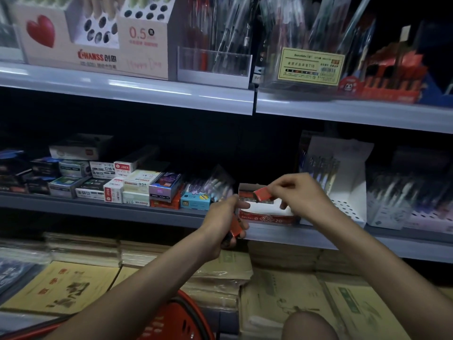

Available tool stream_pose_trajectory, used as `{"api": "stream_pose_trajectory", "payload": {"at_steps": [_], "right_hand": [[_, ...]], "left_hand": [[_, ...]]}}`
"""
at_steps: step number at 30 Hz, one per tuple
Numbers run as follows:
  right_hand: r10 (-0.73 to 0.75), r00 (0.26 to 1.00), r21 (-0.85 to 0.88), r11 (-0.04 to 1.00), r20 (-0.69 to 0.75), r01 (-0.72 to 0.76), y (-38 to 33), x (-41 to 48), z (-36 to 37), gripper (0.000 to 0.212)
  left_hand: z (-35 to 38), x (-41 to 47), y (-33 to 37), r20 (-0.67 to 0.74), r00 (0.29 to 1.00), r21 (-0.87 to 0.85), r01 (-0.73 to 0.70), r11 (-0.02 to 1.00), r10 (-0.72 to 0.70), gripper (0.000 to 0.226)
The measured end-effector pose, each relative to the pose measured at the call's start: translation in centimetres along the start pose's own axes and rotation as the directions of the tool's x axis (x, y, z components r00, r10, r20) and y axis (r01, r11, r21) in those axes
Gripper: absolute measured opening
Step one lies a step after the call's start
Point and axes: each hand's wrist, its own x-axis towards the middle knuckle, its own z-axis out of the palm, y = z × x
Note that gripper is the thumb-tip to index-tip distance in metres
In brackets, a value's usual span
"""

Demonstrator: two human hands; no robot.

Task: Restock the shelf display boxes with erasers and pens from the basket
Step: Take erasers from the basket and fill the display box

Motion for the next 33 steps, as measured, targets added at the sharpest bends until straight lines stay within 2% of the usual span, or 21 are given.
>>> {"api": "stream_pose_trajectory", "payload": {"at_steps": [4,7,10,14,19,22,25,33], "right_hand": [[-0.05,0.991,-0.219,0.975,-0.12,0.023,2.3,2.2,-0.6,0.006],[-0.091,0.985,-0.388,0.921,-0.146,0.028,4.1,4.0,0.0,0.006],[-0.161,0.982,-0.587,0.806,-0.1,0.073,5.4,5.5,1.1,0.006],[-0.229,0.973,-0.768,0.627,-0.026,0.127,5.9,6.3,2.3,0.003],[-0.211,0.973,-0.905,0.39,0.095,0.173,5.1,6.0,3.0,0.014],[-0.207,0.969,-0.927,0.317,0.137,0.199,4.8,6.1,3.4,0.018],[-0.188,0.97,-0.929,0.305,0.156,0.209,4.6,6.4,3.8,0.021],[-0.159,0.979,-0.882,0.434,0.126,0.184,5.1,7.5,3.9,0.026]], "left_hand": [[0.3,0.4,-0.8,0.011,0.992,0.187,-0.125,0.974,0.125,0.027],[0.9,0.8,-1.4,0.049,0.976,0.322,-0.216,0.922,0.212,0.025],[1.5,1.4,-1.8,0.067,0.964,0.378,-0.262,0.888,0.256,0.023],[1.8,2.0,-2.4,0.077,0.963,0.419,-0.265,0.868,0.256,0.03],[1.7,2.2,-3.2,0.083,0.963,0.457,-0.267,0.849,0.258,0.034],[1.5,2.2,-3.6,0.078,0.965,0.477,-0.255,0.841,0.249,0.034],[1.3,2.3,-3.7,0.085,0.969,0.502,-0.244,0.83,0.233,0.033],[0.7,2.0,-3.4,0.112,0.974,0.519,-0.224,0.825,0.195,0.034]]}}
